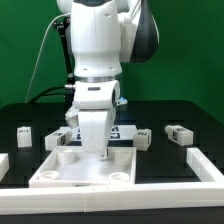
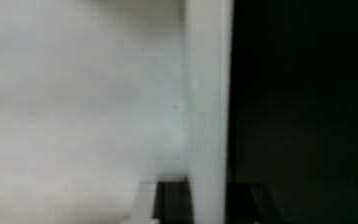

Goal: Assemble one leg

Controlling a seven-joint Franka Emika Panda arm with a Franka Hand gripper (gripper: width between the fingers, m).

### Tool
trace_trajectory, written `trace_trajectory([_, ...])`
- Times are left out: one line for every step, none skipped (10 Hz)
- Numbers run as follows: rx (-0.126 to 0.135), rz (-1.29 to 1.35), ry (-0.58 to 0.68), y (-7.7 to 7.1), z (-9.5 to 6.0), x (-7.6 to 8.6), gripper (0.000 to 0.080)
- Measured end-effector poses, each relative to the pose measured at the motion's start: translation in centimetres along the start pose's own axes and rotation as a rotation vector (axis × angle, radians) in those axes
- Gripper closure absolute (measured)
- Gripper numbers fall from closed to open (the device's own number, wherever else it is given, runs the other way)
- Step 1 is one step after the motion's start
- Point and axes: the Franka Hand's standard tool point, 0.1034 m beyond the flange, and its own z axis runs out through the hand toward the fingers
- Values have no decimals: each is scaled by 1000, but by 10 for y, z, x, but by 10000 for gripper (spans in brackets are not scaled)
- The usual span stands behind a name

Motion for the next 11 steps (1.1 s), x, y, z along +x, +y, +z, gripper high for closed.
trace_trajectory([0, 0, 0, 0, 0, 0, 741])
trace_trajectory([0, 0, 0, 0, 0, 0, 741])
trace_trajectory([0, 0, 0, 0, 0, 0, 741])
trace_trajectory([3, -27, -2, 0, 0, 0, 741])
trace_trajectory([7, -83, -8, 3, -1, 1, 741])
trace_trajectory([7, -92, -6, 3, -1, 6, 741])
trace_trajectory([5, -107, -3, 2, -1, 15, 741])
trace_trajectory([5, -122, -2, 0, 0, 27, 741])
trace_trajectory([-1, -131, 5, -2, 1, 41, 741])
trace_trajectory([-4, -140, 8, -3, 1, 50, 741])
trace_trajectory([-4, -133, 7, -2, 1, 46, 741])
